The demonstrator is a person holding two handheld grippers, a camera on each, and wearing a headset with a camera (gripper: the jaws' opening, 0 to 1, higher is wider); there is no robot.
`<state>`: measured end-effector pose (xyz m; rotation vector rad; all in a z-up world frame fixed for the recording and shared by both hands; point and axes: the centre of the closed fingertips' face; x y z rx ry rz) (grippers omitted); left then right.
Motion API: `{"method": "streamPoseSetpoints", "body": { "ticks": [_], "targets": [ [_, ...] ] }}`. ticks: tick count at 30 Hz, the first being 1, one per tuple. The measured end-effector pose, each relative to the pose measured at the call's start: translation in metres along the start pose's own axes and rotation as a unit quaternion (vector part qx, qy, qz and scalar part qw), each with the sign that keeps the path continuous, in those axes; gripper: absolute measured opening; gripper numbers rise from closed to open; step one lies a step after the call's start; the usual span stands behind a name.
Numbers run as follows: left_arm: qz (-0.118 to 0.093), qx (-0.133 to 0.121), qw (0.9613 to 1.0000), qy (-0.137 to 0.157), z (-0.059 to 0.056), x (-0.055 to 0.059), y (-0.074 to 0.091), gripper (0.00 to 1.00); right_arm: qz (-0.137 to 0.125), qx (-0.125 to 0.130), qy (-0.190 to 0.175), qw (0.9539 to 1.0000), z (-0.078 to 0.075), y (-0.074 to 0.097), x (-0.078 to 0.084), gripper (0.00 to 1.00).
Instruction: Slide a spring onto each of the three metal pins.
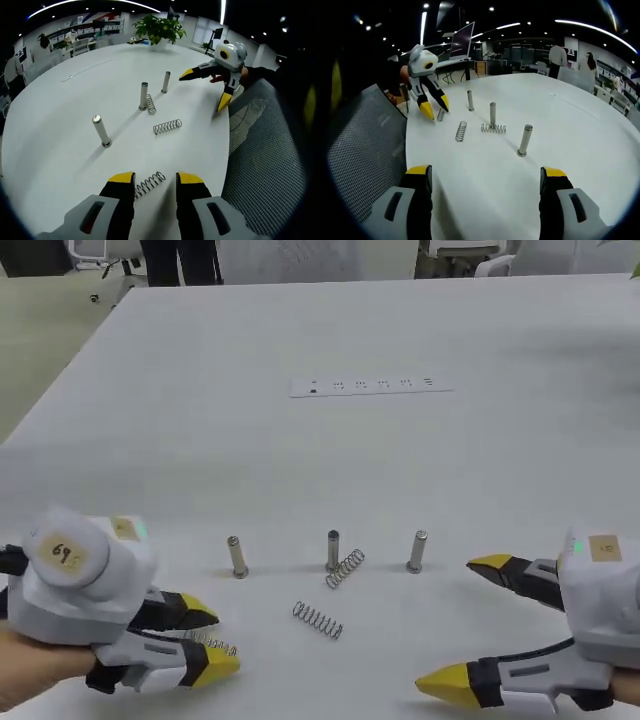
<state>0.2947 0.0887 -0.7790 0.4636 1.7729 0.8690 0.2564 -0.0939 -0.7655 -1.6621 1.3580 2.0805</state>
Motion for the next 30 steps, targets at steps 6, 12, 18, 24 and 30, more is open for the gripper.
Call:
{"method": "streamPoseSetpoints", "body": {
  "ticks": [6, 12, 18, 24, 30],
  "targets": [
    [0.014, -0.003, 0.9998, -0.010, 0.003, 0.008, 0.001, 0.26, -0.001, 0.000, 0.000, 1.0000, 0.000, 0.000, -0.001, 0.88],
    [0.017, -0.009, 0.9998, -0.011, 0.007, 0.013, 0.005, 0.23, -0.001, -0.001, 0.000, 1.0000, 0.001, 0.000, -0.001, 0.88],
    [0.024, -0.012, 0.9995, -0.018, 0.009, 0.019, 0.008, 0.17, -0.002, -0.002, 0.001, 1.0000, 0.001, 0.000, -0.001, 0.88],
    [0.032, -0.015, 0.9992, -0.018, 0.010, 0.023, 0.008, 0.10, -0.004, -0.001, 0.000, 1.0000, 0.000, 0.000, -0.002, 0.88],
    [0.029, -0.019, 0.9993, -0.014, 0.011, 0.023, 0.009, 0.04, -0.004, -0.002, 0.000, 1.0000, 0.001, 0.000, -0.002, 0.88]
  ]
}}
Point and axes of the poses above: the centre of the closed fingertips' face, and the gripper's own axes: y roughly backward along the fingers, z roughly to its left, x roughly out of its underside, and after that the axes turned 5 degrees about y, right-handed
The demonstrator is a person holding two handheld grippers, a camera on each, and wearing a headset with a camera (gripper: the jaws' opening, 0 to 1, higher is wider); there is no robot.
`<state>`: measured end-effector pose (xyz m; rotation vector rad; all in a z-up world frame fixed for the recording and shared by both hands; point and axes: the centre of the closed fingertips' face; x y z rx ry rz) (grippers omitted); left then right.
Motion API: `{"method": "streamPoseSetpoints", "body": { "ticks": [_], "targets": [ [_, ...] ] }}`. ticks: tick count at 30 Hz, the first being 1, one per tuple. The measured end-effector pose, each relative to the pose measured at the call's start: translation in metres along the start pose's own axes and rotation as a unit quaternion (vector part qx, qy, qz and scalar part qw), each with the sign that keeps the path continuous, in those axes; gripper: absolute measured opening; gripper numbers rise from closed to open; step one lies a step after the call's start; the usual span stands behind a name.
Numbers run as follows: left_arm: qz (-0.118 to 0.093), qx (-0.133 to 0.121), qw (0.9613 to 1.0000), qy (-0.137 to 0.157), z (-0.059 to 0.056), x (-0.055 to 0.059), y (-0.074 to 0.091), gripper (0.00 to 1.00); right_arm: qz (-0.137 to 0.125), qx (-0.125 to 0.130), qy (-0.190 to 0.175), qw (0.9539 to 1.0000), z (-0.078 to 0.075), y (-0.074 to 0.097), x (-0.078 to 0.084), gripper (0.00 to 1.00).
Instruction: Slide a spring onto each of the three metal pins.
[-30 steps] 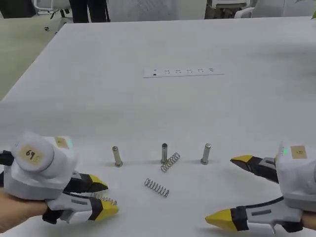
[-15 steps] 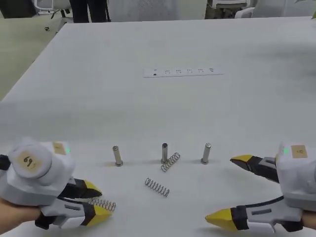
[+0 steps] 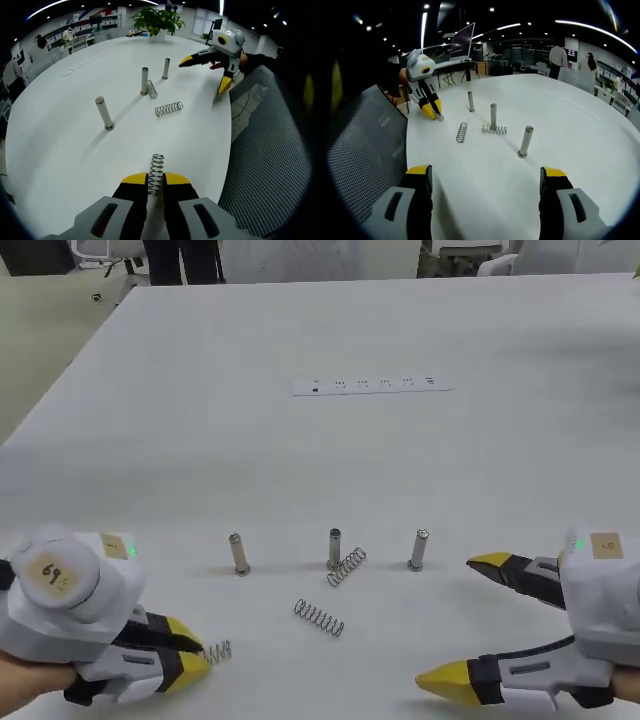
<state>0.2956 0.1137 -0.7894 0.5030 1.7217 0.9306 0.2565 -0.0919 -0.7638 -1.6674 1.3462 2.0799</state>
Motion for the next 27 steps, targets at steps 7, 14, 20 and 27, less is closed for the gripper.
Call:
{"method": "streamPoseSetpoints", "body": {
  "ticks": [7, 14, 20, 27],
  "targets": [
    [0.003, 0.004, 1.0000, 0.001, -0.0050, 0.0018, 0.0015, 0.14, 0.000, 0.000, 0.000, 1.0000, 0.0006, 0.0001, -0.0002, 0.88],
    [0.012, -0.011, 0.9998, -0.014, -0.0015, 0.0068, 0.0038, 0.11, -0.001, 0.000, 0.000, 1.0000, 0.0011, 0.0000, -0.0003, 0.88],
    [0.012, -0.015, 0.9996, -0.021, -0.0019, 0.0079, 0.0047, 0.06, -0.001, -0.001, 0.001, 1.0000, 0.0012, -0.0005, -0.0005, 0.88],
    [0.009, -0.017, 0.9993, -0.033, -0.0011, 0.0083, 0.0051, 0.03, -0.002, 0.000, 0.001, 1.0000, 0.0005, -0.0003, -0.0010, 0.88]
  ]
}}
Point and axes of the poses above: the centre of the closed fingertips' face, and the gripper's own axes: y roughly backward along the fingers, z roughly to its left, x roughly out of its underside, and after that the axes turned 5 degrees about y, right-handed
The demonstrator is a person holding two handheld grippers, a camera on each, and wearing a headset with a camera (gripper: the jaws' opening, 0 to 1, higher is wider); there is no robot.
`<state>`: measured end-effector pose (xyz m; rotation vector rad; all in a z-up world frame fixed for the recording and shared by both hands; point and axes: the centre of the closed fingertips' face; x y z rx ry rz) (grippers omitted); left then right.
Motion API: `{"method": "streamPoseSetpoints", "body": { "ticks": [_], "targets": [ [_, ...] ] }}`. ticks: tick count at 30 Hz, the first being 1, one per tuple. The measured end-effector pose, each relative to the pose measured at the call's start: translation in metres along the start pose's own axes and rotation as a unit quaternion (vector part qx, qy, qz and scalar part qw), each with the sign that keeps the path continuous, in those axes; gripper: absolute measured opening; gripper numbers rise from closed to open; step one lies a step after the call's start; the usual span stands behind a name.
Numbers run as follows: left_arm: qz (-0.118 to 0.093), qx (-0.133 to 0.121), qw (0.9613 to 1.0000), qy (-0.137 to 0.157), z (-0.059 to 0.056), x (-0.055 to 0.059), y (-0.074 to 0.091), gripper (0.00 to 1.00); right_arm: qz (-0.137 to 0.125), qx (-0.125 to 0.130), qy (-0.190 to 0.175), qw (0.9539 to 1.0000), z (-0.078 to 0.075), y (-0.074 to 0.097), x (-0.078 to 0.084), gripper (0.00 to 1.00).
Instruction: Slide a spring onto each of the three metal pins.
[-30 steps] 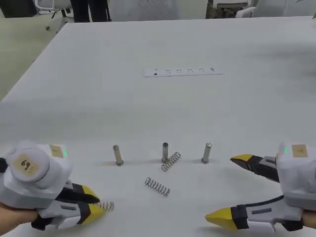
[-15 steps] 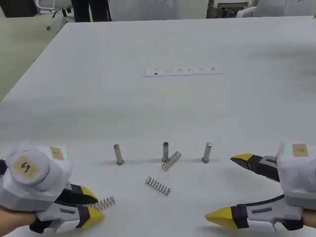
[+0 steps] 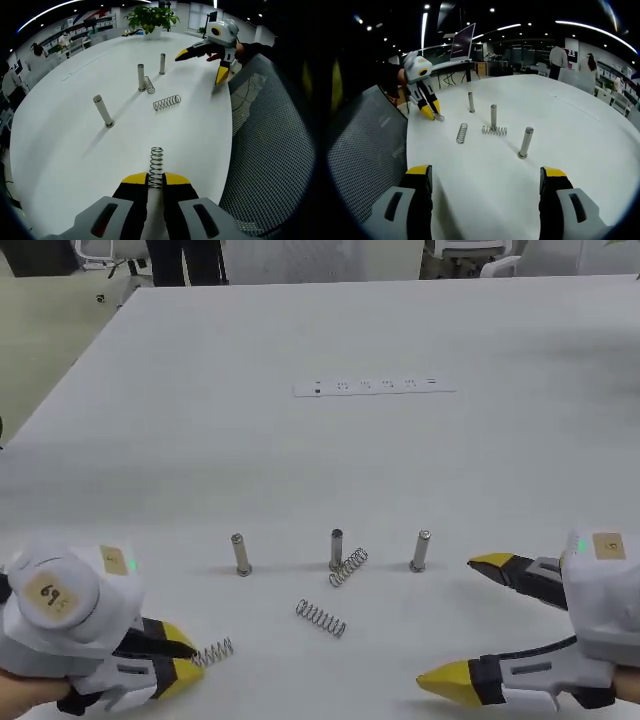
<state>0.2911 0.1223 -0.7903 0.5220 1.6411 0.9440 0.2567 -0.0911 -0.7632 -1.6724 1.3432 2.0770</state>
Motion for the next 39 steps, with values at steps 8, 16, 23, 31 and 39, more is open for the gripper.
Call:
{"method": "streamPoseSetpoints", "body": {
  "ticks": [8, 16, 23, 31, 39],
  "targets": [
    [-0.004, -0.002, 1.0000, 0.002, 0.000, 0.000, 0.000, 0.03, -0.002, 0.003, 0.001, 1.0000, -0.001, 0.002, -0.002, 0.88],
    [-0.024, 0.004, 0.9996, 0.011, -0.003, -0.012, 0.007, 0.03, -0.008, 0.011, 0.001, 0.9999, -0.005, 0.008, -0.007, 0.88],
    [-0.055, 0.008, 0.9984, 0.013, -0.007, -0.029, 0.013, 0.03, -0.011, 0.015, 0.005, 0.9998, -0.006, 0.013, -0.010, 0.86],
    [-0.074, 0.013, 0.9972, 0.002, -0.013, -0.039, 0.014, 0.02, -0.014, 0.014, 0.007, 0.9998, -0.004, 0.018, -0.015, 0.83],
    [-0.080, 0.020, 0.9965, -0.014, -0.019, -0.044, 0.013, 0.02, -0.026, -0.003, 0.008, 0.9996, 0.003, 0.021, -0.029, 0.72]
  ]
}}
Point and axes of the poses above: the centre of the closed fingertips' face, and the gripper's own axes: y roughly backward along the fingers, z roughly to its left, x roughly out of its underside, and after that the axes turned 5 degrees about y, right-handed
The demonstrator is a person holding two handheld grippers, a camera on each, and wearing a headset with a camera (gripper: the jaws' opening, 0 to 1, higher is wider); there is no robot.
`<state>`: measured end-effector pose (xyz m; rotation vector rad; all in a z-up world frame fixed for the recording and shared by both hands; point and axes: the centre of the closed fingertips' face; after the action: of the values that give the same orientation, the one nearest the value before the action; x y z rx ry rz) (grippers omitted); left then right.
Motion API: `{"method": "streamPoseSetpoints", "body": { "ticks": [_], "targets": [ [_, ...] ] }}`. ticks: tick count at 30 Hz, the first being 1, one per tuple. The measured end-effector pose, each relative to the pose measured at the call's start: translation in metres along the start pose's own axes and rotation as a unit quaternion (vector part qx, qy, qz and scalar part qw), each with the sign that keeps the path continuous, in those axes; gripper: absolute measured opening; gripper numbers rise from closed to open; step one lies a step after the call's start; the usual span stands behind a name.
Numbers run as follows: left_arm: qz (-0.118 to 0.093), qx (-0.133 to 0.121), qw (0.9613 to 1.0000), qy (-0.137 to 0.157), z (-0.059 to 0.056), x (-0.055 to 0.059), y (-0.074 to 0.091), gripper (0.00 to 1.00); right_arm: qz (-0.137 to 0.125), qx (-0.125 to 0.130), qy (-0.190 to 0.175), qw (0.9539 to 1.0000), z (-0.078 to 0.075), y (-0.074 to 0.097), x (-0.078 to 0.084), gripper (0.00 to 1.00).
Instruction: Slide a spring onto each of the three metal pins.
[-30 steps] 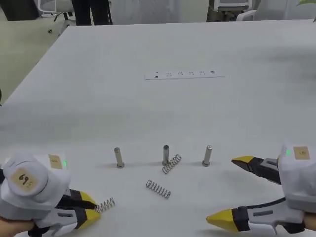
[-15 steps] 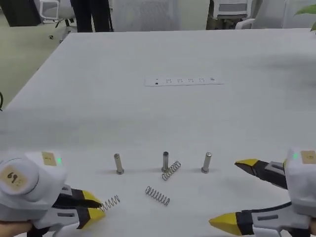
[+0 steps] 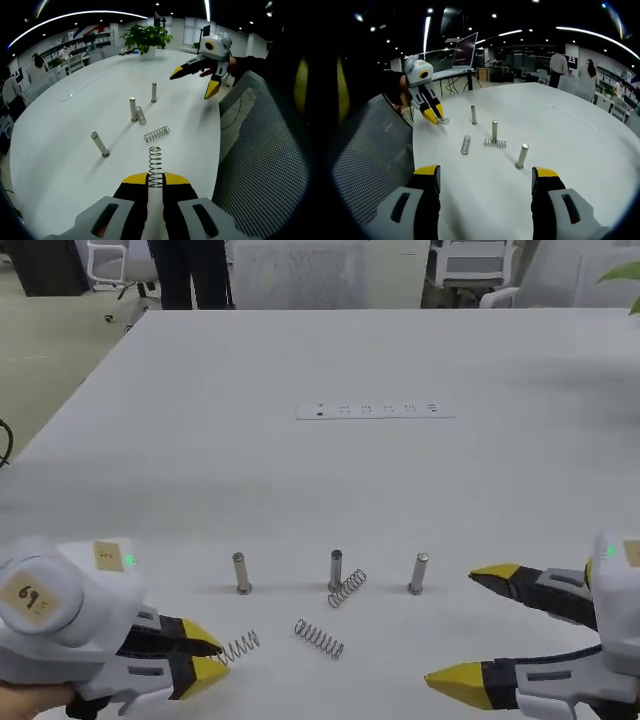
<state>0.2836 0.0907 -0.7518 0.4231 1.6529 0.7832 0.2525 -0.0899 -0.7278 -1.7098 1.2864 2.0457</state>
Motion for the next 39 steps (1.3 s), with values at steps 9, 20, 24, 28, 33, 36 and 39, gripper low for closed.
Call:
{"method": "streamPoseSetpoints", "body": {
  "ticks": [9, 20, 24, 28, 33, 36, 39],
  "targets": [
    [-0.010, 0.010, 0.9997, -0.019, -0.009, -0.014, -0.004, 0.02, 0.002, -0.033, 0.013, 0.9994, 0.014, -0.004, -0.010, 0.56],
    [-0.020, 0.019, 0.9992, -0.031, -0.017, -0.023, -0.008, 0.02, 0.008, -0.086, 0.037, 0.9956, 0.030, -0.015, -0.023, 0.44],
    [-0.018, 0.021, 0.9991, -0.033, -0.018, -0.023, -0.011, 0.02, 0.013, -0.100, 0.047, 0.9938, 0.034, -0.021, -0.025, 0.42],
    [-0.018, 0.026, 0.9989, -0.035, -0.020, -0.024, -0.016, 0.02, 0.015, -0.117, 0.051, 0.9917, 0.037, -0.028, -0.027, 0.39],
    [-0.020, 0.032, 0.9985, -0.040, -0.024, -0.027, -0.020, 0.02, 0.012, -0.142, 0.057, 0.9882, 0.042, -0.037, -0.036, 0.36],
    [-0.021, 0.034, 0.9984, -0.041, -0.024, -0.028, -0.022, 0.02, 0.015, -0.156, 0.062, 0.9857, 0.045, -0.044, -0.038, 0.35],
    [-0.024, 0.035, 0.9983, -0.040, -0.024, -0.030, -0.023, 0.02, 0.014, -0.171, 0.061, 0.9833, 0.048, -0.049, -0.041, 0.33]
  ]
}}
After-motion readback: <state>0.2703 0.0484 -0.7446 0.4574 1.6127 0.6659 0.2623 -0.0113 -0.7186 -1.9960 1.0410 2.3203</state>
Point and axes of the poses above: the centre of the closed fingertips' face, and the gripper's own axes: y roughly backward along the fingers, z roughly to its left, x roughly out of its underside, and after that the axes turned 5 degrees about y, right-handed
